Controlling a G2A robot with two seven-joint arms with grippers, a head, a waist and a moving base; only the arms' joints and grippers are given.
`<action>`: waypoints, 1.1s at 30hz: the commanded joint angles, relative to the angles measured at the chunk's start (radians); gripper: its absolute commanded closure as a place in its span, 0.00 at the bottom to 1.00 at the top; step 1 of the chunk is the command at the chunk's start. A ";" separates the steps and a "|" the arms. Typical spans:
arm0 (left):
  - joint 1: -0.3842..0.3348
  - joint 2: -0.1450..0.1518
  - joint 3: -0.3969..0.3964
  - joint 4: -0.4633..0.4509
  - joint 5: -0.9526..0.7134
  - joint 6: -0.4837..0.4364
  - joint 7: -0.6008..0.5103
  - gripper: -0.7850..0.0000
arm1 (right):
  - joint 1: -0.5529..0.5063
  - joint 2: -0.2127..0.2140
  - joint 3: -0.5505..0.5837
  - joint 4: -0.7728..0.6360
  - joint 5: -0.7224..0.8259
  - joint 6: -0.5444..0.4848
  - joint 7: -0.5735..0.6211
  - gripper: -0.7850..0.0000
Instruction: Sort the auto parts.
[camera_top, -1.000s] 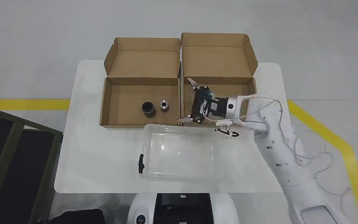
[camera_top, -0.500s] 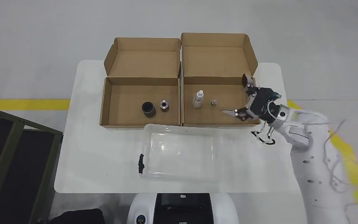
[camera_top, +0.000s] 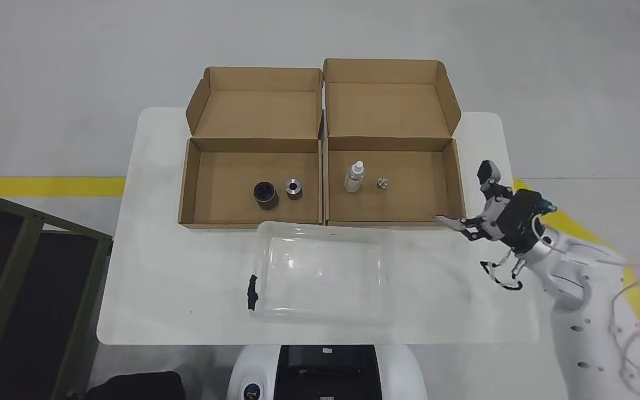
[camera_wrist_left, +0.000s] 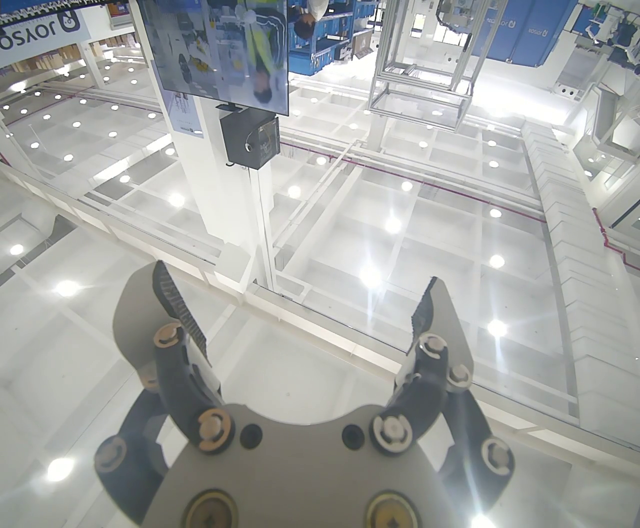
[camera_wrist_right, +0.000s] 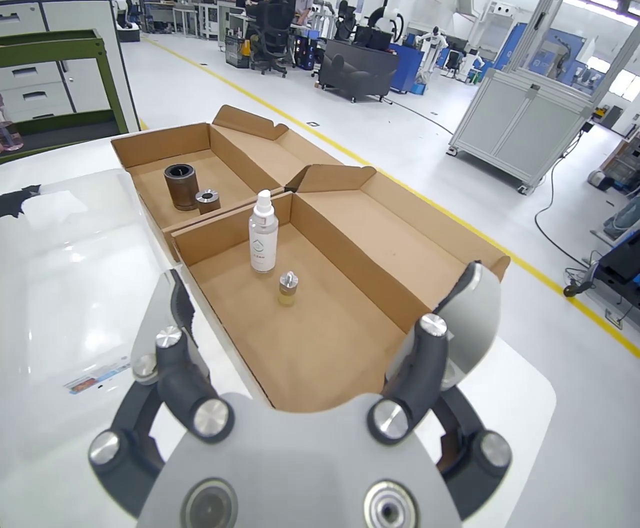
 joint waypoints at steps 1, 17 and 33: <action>0.000 0.000 0.000 0.000 0.000 0.000 0.000 0.00 | -0.026 0.003 0.023 -0.009 -0.002 0.004 -0.014 0.00; 0.000 0.000 0.000 0.000 0.000 0.000 0.000 0.00 | -0.124 0.022 0.113 -0.020 -0.020 0.014 -0.121 0.00; 0.000 0.000 0.000 0.000 0.000 0.000 0.000 0.00 | -0.124 0.022 0.113 -0.019 -0.020 0.014 -0.122 0.00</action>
